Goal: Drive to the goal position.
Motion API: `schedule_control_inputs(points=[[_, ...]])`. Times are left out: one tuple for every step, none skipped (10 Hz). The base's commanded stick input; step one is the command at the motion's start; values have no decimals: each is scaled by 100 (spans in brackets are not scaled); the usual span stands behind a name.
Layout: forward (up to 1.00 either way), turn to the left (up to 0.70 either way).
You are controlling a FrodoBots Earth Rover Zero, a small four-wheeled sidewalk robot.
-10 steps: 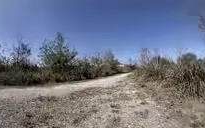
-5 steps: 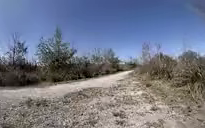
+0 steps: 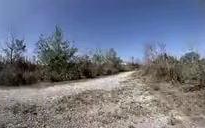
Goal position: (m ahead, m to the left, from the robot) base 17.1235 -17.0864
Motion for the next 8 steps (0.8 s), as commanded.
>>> schedule_control_inputs(points=[[70, 0], [70, 0], [70, 0], [70, 0], [70, 0], [70, 0], [70, 0], [70, 0]])
